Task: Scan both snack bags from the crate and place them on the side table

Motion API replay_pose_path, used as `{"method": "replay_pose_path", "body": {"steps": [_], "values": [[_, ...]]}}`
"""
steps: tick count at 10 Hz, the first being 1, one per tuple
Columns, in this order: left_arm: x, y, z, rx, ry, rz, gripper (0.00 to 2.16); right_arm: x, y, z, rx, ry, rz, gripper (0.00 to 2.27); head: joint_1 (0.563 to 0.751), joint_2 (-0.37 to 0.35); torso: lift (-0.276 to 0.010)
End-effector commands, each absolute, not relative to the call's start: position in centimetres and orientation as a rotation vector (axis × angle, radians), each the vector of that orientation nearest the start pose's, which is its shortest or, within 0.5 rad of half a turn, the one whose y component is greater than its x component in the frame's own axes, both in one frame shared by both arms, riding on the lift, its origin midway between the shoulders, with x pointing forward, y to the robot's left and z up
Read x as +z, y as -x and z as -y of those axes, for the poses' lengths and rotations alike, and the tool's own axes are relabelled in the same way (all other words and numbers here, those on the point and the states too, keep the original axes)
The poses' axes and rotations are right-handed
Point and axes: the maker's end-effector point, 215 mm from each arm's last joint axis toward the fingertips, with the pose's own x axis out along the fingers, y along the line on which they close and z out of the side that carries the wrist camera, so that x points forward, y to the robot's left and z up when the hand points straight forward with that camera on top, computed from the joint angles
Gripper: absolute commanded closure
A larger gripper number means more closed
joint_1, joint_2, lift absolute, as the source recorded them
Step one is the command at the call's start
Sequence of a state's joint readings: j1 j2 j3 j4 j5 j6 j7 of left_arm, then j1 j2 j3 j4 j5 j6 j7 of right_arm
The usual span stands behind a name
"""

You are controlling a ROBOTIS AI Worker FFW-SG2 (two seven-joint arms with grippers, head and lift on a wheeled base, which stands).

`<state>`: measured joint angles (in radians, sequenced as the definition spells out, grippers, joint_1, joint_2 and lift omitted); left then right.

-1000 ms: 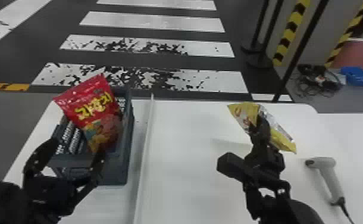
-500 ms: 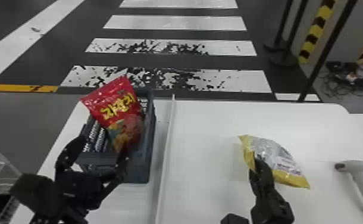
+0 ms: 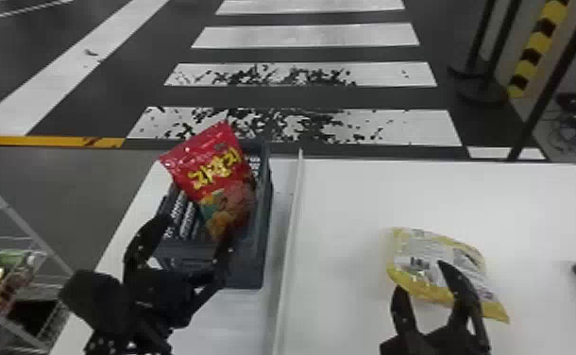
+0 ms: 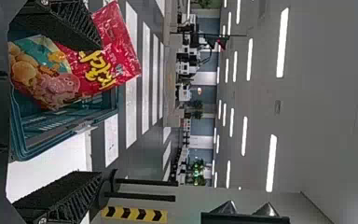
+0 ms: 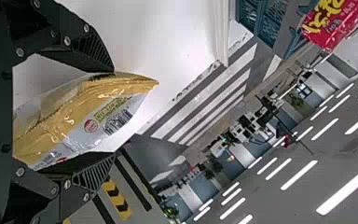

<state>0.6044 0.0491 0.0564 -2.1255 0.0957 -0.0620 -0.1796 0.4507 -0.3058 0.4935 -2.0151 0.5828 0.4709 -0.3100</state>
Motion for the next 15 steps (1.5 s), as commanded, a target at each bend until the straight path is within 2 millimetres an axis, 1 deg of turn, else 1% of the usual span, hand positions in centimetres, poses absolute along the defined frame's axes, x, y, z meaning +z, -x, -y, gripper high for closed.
{"method": "replay_pose_path", "body": {"steps": [1, 3, 4, 5, 6, 7, 8, 9, 10, 11, 12, 13, 15], "values": [[-31.8, -41.4, -22.1, -0.159, 0.024, 0.016, 0.04, -43.3, -39.8, 14.7, 0.126, 0.683, -0.310, 0.05, 0.695, 0.115, -0.095], [-31.8, -41.4, -22.1, -0.160, 0.026, 0.015, 0.04, -45.4, -38.6, 17.2, 0.147, 0.576, -0.495, 0.05, 0.695, 0.102, -0.095], [-31.8, -41.5, -22.1, -0.161, 0.027, 0.015, 0.04, -46.0, -38.2, 17.7, 0.177, 0.491, -0.556, 0.05, 0.695, 0.086, -0.095], [-31.9, -41.5, -22.0, -0.161, 0.030, 0.013, 0.04, -46.3, -38.3, 17.7, 0.230, 0.361, -0.597, 0.06, 0.695, 0.074, -0.095], [-32.0, -41.4, -22.0, -0.164, 0.030, 0.012, 0.04, -45.3, -39.2, 17.0, 0.325, 0.150, -0.611, 0.09, 0.695, 0.072, -0.095], [-32.0, -41.4, -22.0, -0.164, 0.029, 0.010, 0.04, -43.3, -40.1, 16.6, 0.402, -0.010, -0.594, 0.21, 0.695, 0.078, -0.095], [-32.0, -41.3, -22.1, -0.162, 0.029, 0.011, 0.04, -41.3, -41.0, 16.4, 0.446, -0.086, -0.560, 0.34, 0.695, 0.086, -0.095], [-32.2, -41.3, -22.1, -0.163, 0.031, 0.008, 0.04, -39.0, -41.7, 16.2, 0.491, -0.187, -0.521, 0.70, 0.695, 0.086, -0.095], [-32.2, -41.3, -22.1, -0.162, 0.032, 0.008, 0.04, -38.4, -42.0, 16.7, 0.490, -0.215, -0.509, 1.36, 0.695, 0.086, -0.095], [-32.3, -41.2, -22.1, -0.162, 0.032, 0.006, 0.04, -38.8, -42.1, 16.8, 0.486, -0.223, -0.517, 2.06, 0.695, 0.081, -0.095], [-32.3, -41.3, -22.1, -0.161, 0.032, 0.006, 0.04, -39.4, -42.1, 16.7, 0.494, -0.231, -0.527, 2.26, 0.695, 0.075, -0.095], [-32.4, -41.3, -22.1, -0.160, 0.032, 0.005, 0.04, -40.0, -42.6, 16.2, 0.519, -0.253, -0.516, 2.26, 0.695, 0.074, -0.095], [-32.4, -41.3, -22.0, -0.160, 0.034, 0.005, 0.04, -42.6, -44.1, 14.2, 0.566, -0.312, -0.534, 2.26, 0.695, 0.084, -0.095]]}}
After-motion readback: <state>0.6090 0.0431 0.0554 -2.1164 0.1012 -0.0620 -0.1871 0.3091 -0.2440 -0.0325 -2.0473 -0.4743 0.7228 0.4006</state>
